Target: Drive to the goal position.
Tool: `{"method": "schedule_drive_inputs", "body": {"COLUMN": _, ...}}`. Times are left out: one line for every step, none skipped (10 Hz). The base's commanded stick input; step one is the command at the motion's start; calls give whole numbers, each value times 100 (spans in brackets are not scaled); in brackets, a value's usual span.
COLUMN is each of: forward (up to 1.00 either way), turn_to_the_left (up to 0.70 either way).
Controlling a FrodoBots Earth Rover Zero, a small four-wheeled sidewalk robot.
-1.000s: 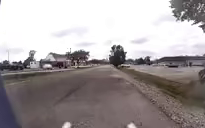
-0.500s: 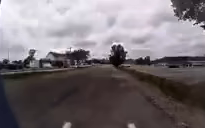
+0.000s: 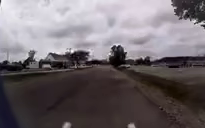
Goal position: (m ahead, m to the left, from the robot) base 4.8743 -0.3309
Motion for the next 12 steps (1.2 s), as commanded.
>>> {"method": "schedule_drive_inputs", "body": {"forward": 60, "turn_to_the_left": 0}}
{"method": "schedule_drive_inputs", "body": {"forward": 60, "turn_to_the_left": 0}}
{"method": "schedule_drive_inputs", "body": {"forward": 60, "turn_to_the_left": 0}}
{"method": "schedule_drive_inputs", "body": {"forward": 60, "turn_to_the_left": 0}}
{"method": "schedule_drive_inputs", "body": {"forward": 60, "turn_to_the_left": 0}}
{"method": "schedule_drive_inputs", "body": {"forward": 60, "turn_to_the_left": 0}}
{"method": "schedule_drive_inputs", "body": {"forward": 60, "turn_to_the_left": 0}}
{"method": "schedule_drive_inputs", "body": {"forward": 60, "turn_to_the_left": 0}}
{"method": "schedule_drive_inputs", "body": {"forward": 60, "turn_to_the_left": 0}}
{"method": "schedule_drive_inputs", "body": {"forward": 60, "turn_to_the_left": 0}}
{"method": "schedule_drive_inputs", "body": {"forward": 60, "turn_to_the_left": 0}}
{"method": "schedule_drive_inputs", "body": {"forward": 60, "turn_to_the_left": 0}}
